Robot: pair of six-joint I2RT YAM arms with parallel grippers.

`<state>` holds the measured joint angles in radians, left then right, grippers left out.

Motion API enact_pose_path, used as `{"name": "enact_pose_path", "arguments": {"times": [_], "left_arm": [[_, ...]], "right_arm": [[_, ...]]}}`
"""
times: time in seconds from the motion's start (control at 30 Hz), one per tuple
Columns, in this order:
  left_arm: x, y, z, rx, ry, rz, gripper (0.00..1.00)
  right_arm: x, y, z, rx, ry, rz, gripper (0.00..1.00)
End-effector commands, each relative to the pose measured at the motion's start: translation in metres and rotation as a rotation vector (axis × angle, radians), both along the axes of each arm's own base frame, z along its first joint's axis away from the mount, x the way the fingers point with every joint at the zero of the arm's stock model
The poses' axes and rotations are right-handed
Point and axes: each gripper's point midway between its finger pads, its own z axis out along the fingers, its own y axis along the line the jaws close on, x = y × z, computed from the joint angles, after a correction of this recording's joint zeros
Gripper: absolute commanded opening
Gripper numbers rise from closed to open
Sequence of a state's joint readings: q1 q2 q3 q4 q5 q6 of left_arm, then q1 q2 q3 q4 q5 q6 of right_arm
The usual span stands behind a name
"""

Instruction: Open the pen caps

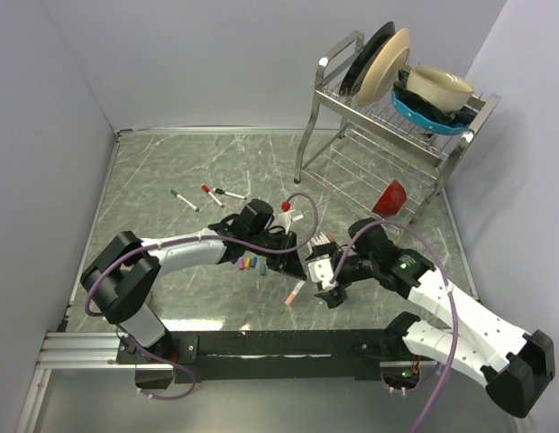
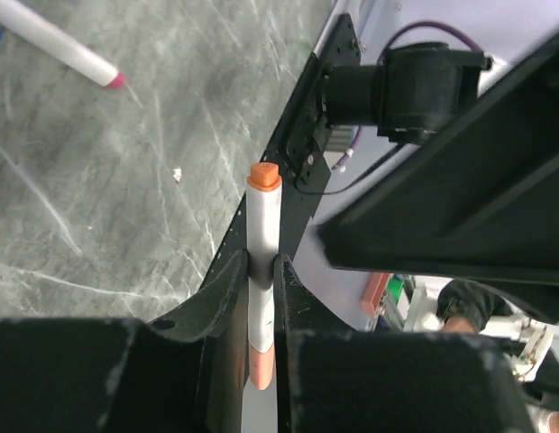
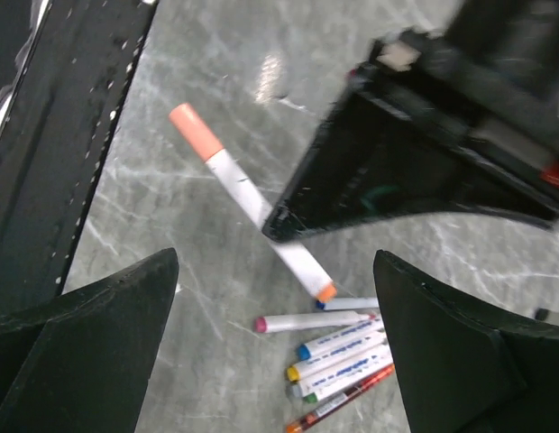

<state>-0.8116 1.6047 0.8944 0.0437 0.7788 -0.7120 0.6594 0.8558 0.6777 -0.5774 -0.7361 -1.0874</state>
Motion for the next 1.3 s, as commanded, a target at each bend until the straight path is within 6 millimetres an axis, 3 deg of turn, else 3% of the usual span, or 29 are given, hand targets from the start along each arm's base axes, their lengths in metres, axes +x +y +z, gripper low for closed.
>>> {"name": "enact_pose_path", "arguments": {"times": [0.0, 0.1, 0.2, 0.33, 0.43, 0.53, 0.57, 0.63, 0.67, 0.7, 0.8, 0.83, 0.97, 1.03, 1.13, 1.27], "left_arm": [[-0.01, -0.003, 0.021, -0.063, -0.04, -0.1, 0.01], [-0.016, -0.001, 0.022, -0.075, -0.032, -0.127, 0.01], [-0.02, -0.001, 0.025, -0.095, -0.032, -0.147, 0.01], [-0.021, -0.002, 0.033, -0.122, -0.041, -0.155, 0.01], [-0.02, -0.002, 0.035, -0.12, -0.049, -0.154, 0.01], [-0.018, -0.003, 0.034, -0.114, -0.053, -0.144, 0.01], [-0.016, -0.004, 0.035, -0.116, -0.061, -0.136, 0.01], [-0.011, -0.004, 0.04, -0.13, -0.074, -0.11, 0.01], [-0.009, -0.003, 0.043, -0.135, -0.08, -0.098, 0.01], [-0.006, -0.001, 0.047, -0.14, -0.095, -0.07, 0.03], [0.009, 0.009, 0.063, -0.163, -0.151, 0.022, 0.24], [0.018, 0.015, 0.066, -0.163, -0.171, 0.063, 0.4], [0.037, 0.038, 0.095, -0.179, -0.291, 0.229, 0.66], [0.052, 0.051, 0.097, -0.16, -0.337, 0.342, 0.86], [0.066, 0.07, 0.103, -0.161, -0.393, 0.508, 0.92], [0.069, 0.093, 0.099, -0.233, -0.346, 0.705, 0.95]], "right_arm": [[0.01, 0.006, -0.006, -0.027, -0.064, -0.017, 0.91], [0.013, 0.008, -0.011, -0.041, -0.067, -0.034, 0.85], [0.012, 0.013, -0.011, -0.04, -0.049, -0.039, 0.71], [0.009, 0.016, -0.017, -0.054, -0.044, -0.029, 0.67], [0.002, 0.02, -0.018, -0.055, -0.031, 0.0, 0.57], [-0.004, 0.021, -0.023, -0.071, -0.015, 0.029, 0.39], [-0.004, 0.022, -0.023, -0.075, -0.011, 0.032, 0.25], [-0.005, 0.023, -0.022, -0.077, -0.001, 0.034, 0.14], [-0.006, 0.024, -0.02, -0.076, 0.001, 0.036, 0.03], [-0.006, 0.023, -0.02, -0.077, 0.006, 0.034, 0.0], [-0.008, 0.024, -0.016, -0.064, 0.017, 0.028, 0.0], [-0.007, 0.025, -0.013, -0.057, 0.019, 0.023, 0.0], [-0.003, 0.027, -0.002, -0.038, 0.054, -0.025, 0.0], [0.001, 0.028, 0.006, -0.022, 0.072, -0.048, 0.0], [0.007, 0.03, 0.021, 0.037, 0.159, -0.126, 0.0], [0.018, 0.034, 0.049, 0.168, 0.27, -0.204, 0.0]]}}
